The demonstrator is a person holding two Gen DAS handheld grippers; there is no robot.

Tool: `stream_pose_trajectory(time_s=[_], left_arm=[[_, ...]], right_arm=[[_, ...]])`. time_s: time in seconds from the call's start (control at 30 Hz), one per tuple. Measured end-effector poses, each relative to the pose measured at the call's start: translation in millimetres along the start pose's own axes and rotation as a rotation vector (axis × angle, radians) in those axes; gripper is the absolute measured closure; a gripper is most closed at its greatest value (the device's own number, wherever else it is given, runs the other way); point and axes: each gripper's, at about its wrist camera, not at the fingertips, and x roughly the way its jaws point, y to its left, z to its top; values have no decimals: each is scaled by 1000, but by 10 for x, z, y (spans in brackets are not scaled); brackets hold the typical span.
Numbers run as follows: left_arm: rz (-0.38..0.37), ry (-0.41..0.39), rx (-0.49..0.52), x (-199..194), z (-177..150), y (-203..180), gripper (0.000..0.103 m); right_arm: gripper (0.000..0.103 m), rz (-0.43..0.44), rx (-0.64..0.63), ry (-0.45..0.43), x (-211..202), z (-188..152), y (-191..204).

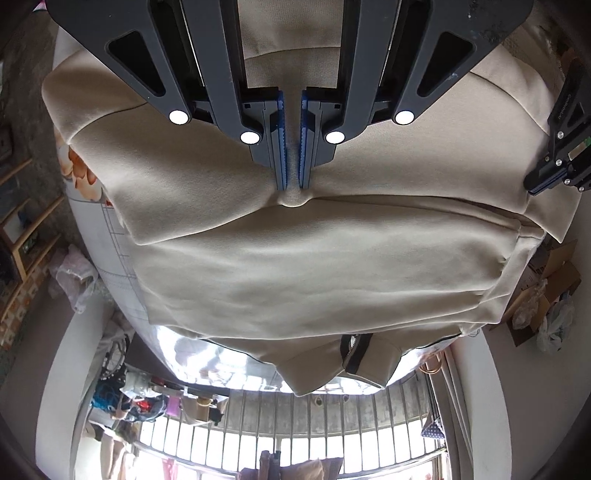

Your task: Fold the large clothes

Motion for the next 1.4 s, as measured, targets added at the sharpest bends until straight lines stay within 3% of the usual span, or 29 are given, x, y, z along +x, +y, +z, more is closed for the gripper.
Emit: stream_pose_trajectory(time_s=[0.13, 0.3, 0.4, 0.57, 0.6, 0.67, 0.73, 0.9, 1.07, 1.17, 1.23, 1.4], left_arm=[[-2, -1, -9, 6, -2, -2, 101], [-26, 0, -44, 6, -1, 55, 101], [-44, 3, -59, 10, 5, 89, 101], [-57, 5, -44, 19, 14, 102, 100], [-65, 4, -41, 20, 9, 115, 100], [-110, 12, -49, 10, 2, 208, 97], [-167, 28, -128, -42, -29, 404, 94], [-18, 72, -252, -131, -219, 981, 95], [59, 75, -337, -223, -293, 1297, 98], [-54, 21, -363, -371, -176, 1203, 100], [-130, 23, -325, -359, -79, 976, 101], [-91, 100, -189, -176, -62, 531, 101]], right_arm=[[90, -12, 22, -10, -199, 37, -38], [86, 133, -31, -59, -590, 11, 213], [86, 215, -72, -10, -509, -34, 437], [87, 198, -81, 82, -138, -110, 529], [87, 211, -67, 65, -131, -110, 498], [87, 239, -39, 74, -140, -127, 462], [87, 253, -35, 73, -143, -132, 438], [87, 265, -30, 62, -149, -136, 429], [87, 285, -12, 43, -126, -132, 401], [87, 295, -11, 35, -123, -127, 398], [87, 308, -1, 46, -137, -100, 356], [83, 200, 44, -58, -450, 50, -101]])
